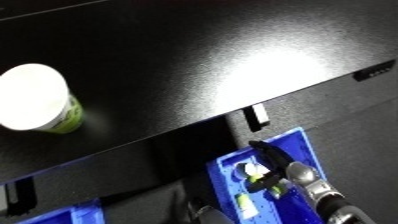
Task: Pick up the object and place it into the box
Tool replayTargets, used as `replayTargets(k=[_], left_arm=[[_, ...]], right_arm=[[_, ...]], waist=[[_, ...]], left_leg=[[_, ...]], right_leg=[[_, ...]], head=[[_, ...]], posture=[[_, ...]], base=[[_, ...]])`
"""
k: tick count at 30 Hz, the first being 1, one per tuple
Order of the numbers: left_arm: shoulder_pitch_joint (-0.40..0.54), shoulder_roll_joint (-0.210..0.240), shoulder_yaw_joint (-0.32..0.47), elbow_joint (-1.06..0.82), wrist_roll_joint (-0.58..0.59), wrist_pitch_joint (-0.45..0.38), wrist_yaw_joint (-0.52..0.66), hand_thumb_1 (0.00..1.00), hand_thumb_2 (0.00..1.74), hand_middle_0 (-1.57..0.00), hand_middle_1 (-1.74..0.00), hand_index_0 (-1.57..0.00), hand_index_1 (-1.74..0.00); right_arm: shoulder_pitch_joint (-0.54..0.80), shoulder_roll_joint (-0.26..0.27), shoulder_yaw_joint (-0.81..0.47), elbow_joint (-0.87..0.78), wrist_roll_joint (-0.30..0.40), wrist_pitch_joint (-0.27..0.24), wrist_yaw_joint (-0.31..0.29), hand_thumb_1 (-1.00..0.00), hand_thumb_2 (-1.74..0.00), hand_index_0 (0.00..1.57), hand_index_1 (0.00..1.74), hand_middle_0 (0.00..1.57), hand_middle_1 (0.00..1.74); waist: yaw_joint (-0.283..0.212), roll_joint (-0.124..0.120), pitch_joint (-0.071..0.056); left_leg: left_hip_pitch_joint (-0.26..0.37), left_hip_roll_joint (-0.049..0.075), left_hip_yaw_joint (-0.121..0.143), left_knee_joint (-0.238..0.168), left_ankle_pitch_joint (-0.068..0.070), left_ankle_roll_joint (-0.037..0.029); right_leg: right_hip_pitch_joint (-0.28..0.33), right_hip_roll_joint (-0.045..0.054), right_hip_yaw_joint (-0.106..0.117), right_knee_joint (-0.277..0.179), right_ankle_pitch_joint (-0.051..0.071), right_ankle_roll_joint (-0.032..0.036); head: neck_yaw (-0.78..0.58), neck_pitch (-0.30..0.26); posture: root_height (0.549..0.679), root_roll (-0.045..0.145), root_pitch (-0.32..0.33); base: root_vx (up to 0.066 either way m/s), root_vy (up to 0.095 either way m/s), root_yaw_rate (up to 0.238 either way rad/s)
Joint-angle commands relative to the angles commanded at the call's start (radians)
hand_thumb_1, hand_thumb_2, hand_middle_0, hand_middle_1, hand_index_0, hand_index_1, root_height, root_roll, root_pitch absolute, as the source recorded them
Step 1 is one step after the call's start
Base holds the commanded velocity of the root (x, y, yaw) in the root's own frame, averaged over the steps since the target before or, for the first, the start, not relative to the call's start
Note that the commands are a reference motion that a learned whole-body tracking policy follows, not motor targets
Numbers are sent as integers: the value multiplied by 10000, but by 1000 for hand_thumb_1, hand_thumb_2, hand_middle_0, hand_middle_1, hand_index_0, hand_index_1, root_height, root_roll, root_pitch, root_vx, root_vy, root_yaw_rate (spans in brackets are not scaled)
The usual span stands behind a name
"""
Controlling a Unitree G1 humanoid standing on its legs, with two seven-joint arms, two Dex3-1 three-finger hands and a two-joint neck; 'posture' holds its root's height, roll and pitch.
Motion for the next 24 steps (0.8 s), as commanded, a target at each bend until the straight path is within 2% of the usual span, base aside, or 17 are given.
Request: replayTargets(k=[7, 11, 15, 19, 24], left_arm=[[-103, 110, 3, 27, 382, 99, -217, 0, 0, 0, 0, 0, 0], [-291, 262, -68, -30, 398, 178, -346, 0, 0, 0, 0, 0, 0], [-381, 386, -65, -74, 373, 210, -393, 0, 0, 0, 0, 0, 0], [-323, 506, 19, -112, 251, 82, -480, 0, 0, 0, 0, 0, 0], [-144, 691, 173, -360, -43, -180, -662, 0, 0, 0, 0, 0, 0]], right_arm=[[185, 292, 125, -181, 22, 185, -447, 0, 0, 0, 0, 0, 0], [232, 401, 228, -279, 67, 268, -737, 0, 0, 0, 0, 0, 0], [306, 490, 353, -377, 135, 315, -892, 0, 0, 0, 0, 0, 0], [427, 579, 473, -475, 158, 342, -979, 0, 0, 0, 0, 0, 0], [586, 636, 593, -664, 151, 341, -1039, 0, 0, 0, 0, 0, 0]], waist=[[191, -73, 31], [277, -114, 77], [346, -164, 131], [411, -196, 177], [512, -220, 260]], left_leg=[[69, 72, -96, -230, 256, -5], [40, 103, -144, -241, 315, 11], [15, 112, -208, -111, 253, 47], [1, 96, -240, 80, 139, 114], [-58, 95, -249, 252, 28, 178]], right_leg=[[51, -156, -210, 75, 25, 122], [20, -243, -323, 160, 40, 195], [37, -325, -400, 237, 13, 234], [64, -388, -447, 341, -42, 242], [56, -424, -483, 484, -128, 256]], head=[[-2177, 371], [-3175, 556], [-4291, 772], [-5106, 933], [-5673, 1736]], posture=[[640, 53, -59], [639, 48, -61], [638, 45, -64], [636, 42, -70], [634, 37, -73]], base=[[47, -22, 159], [23, -11, 148], [27, 5, 95], [26, 16, 39], [22, 16, 2]])
